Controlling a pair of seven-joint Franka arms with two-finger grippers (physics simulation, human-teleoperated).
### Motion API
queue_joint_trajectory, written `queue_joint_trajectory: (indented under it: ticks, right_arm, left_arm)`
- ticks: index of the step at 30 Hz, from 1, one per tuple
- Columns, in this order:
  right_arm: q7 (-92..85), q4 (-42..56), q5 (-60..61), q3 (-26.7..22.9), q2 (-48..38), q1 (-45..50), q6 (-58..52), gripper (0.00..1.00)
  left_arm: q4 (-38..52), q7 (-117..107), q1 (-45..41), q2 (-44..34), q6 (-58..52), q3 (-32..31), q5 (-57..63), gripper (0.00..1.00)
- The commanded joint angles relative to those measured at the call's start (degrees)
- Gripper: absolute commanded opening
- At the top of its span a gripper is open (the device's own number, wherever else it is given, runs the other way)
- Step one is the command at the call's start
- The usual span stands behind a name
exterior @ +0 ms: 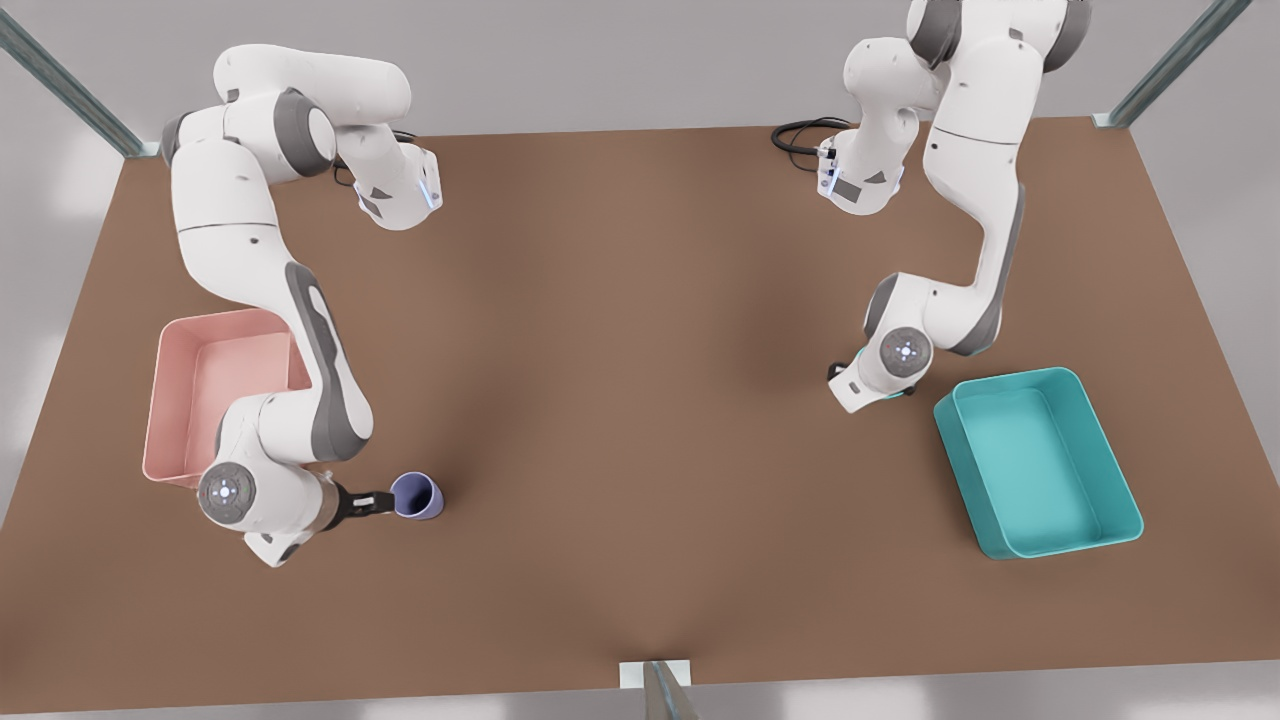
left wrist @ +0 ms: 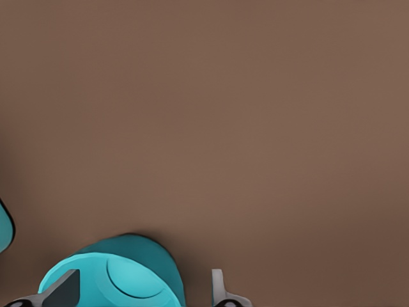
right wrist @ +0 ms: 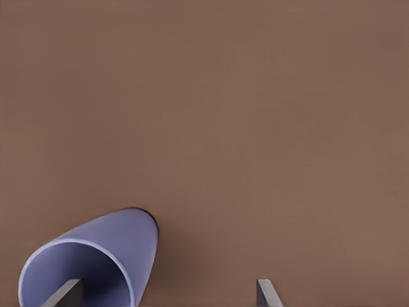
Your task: Put the bowls and cups in different boxes
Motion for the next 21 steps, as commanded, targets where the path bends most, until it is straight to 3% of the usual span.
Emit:
queue_joint_trajectory:
  ticks: [1, 6, 10, 11, 12, 15, 18, 19, 21]
  right_arm:
    - [1.7, -0.9, 0.0, 0.1, -0.1, 0.3, 4.1, 1.0]
    - [1.8, -3.3, -0.1, 0.1, 0.0, 0.8, 4.2, 1.0]
    - [1.8, -11.5, -0.1, 0.1, -4.2, 0.7, 9.7, 1.0]
    - [1.8, -11.6, -0.1, 0.1, -4.2, 0.8, 9.8, 1.0]
    - [1.8, -11.5, -0.1, 0.2, -3.9, 0.8, 9.9, 1.0]
    - [1.8, -11.5, 0.0, 0.1, -2.8, 0.8, 11.6, 1.0]
    - [1.8, -11.5, 0.0, 0.1, -1.5, 0.8, 13.3, 1.0]
    - [1.8, -11.5, 0.0, 0.1, -1.2, 0.8, 13.7, 1.0]
    - [1.8, -11.5, 0.0, 0.1, -0.7, 0.7, 13.7, 1.0]
  left_arm:
    - [-0.1, -1.9, 0.1, 0.7, 4.5, 0.0, 1.0, 1.0]
    - [-1.7, -3.6, 0.1, 1.1, 4.4, 0.1, 1.0, 0.97]
    - [-1.8, -4.4, 0.0, 1.1, 4.1, 0.1, 1.0, 0.96]
    - [-2.0, -5.5, 0.0, 1.1, 4.0, 0.1, 1.1, 0.85]
    - [-2.0, -5.5, 0.0, 1.1, 4.0, 0.1, 1.0, 0.82]
    - [-2.0, -5.6, 0.1, 1.3, 3.9, 0.8, 1.3, 0.59]
    - [-1.8, -7.9, 0.0, 1.0, 2.4, 1.1, 1.3, 0.28]
    - [-1.5, -8.2, -0.1, 0.7, 1.1, 1.1, 1.3, 0.21]
    - [-0.7, -13.3, -0.8, -1.1, -2.2, 1.0, 1.3, 0.21]
